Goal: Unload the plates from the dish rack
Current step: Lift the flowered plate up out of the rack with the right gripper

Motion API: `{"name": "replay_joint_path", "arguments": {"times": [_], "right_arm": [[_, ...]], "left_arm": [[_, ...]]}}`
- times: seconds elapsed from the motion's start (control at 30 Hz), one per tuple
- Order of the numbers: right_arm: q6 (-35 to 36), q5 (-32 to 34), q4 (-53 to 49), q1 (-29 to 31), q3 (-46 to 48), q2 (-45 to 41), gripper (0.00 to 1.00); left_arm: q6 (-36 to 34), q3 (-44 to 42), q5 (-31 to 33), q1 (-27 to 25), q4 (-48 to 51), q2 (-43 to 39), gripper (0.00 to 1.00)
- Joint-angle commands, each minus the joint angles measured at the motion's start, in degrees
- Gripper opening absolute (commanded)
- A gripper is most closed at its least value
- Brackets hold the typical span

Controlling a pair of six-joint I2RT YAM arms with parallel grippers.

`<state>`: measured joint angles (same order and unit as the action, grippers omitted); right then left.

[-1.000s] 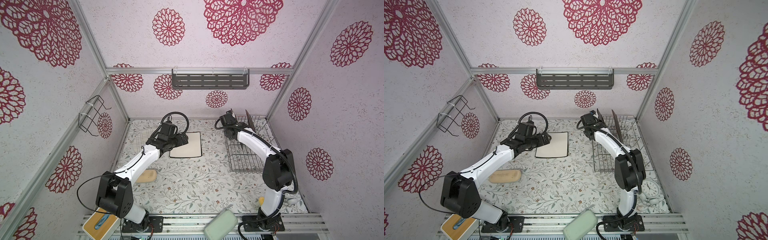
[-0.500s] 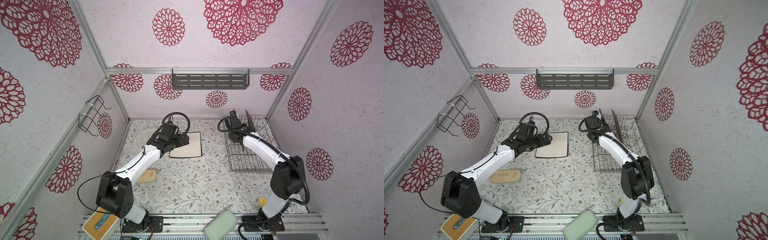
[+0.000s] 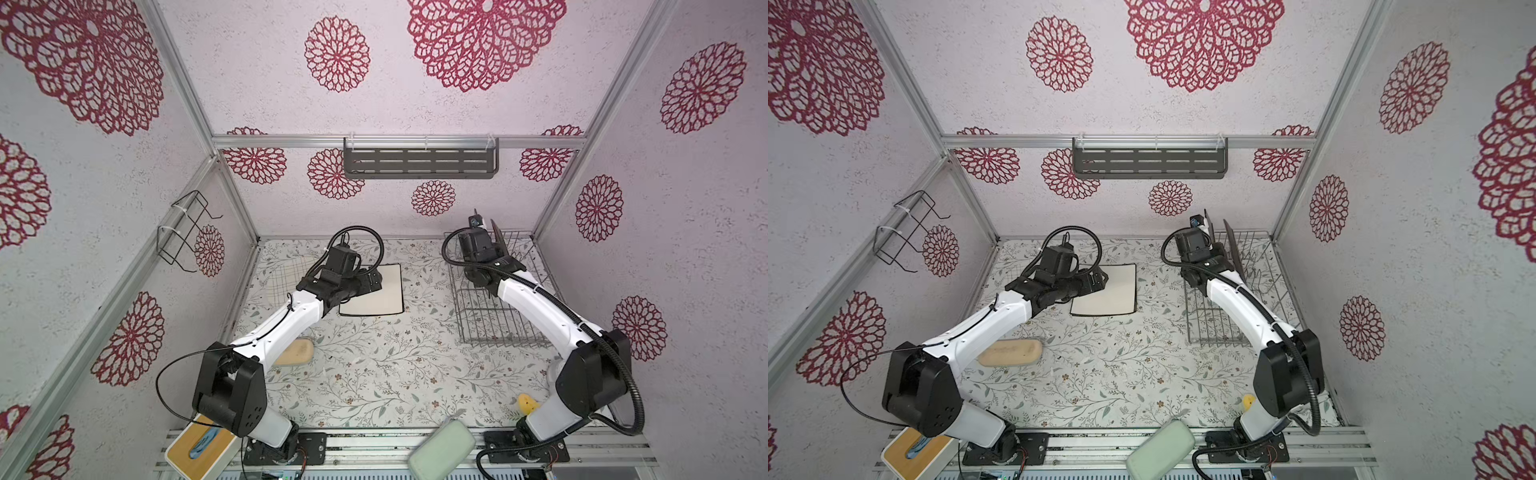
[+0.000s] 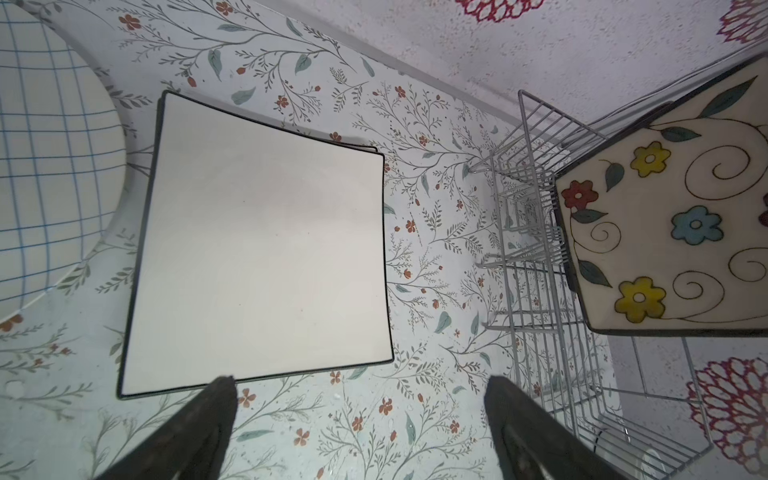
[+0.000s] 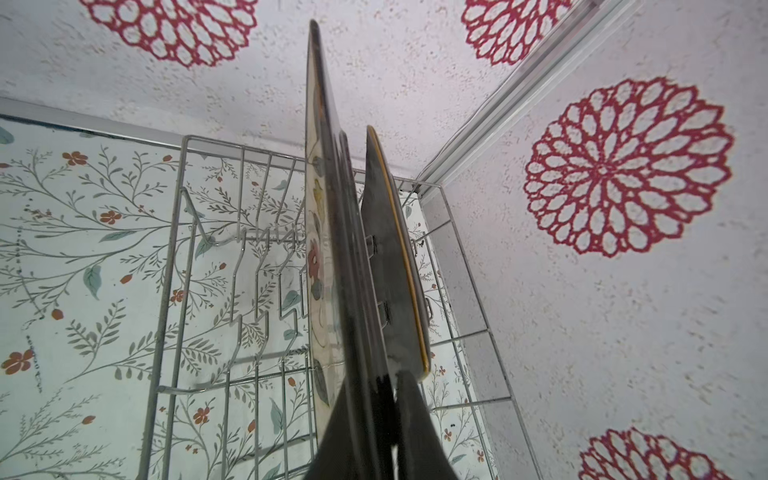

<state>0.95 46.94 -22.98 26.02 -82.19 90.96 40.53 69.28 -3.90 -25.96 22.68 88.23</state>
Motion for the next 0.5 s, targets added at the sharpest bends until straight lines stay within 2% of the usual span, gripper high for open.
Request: {"name": "replay_joint_path", "arguments": {"times": [0.0,0.27,0.47], "right_arm": [[1.0,7.1,11.2,0.5,-2.0,-6.3,0.0],[1.3,4.4,13.1,2.4,0.3,-12.4,0.0],[-4.4,-0.7,11.7,3.0,2.6,-18.7,0.0]], "left_arm": [[1.6,0.5,-0.1,-2.3,-3.5,0.6,0.97],[5.0,-1.8,0.6,-5.9,-8.0,0.5,0.97],[7.5,-2.8,1.0,-6.9,-9.6,-0.4,0.97]]}}
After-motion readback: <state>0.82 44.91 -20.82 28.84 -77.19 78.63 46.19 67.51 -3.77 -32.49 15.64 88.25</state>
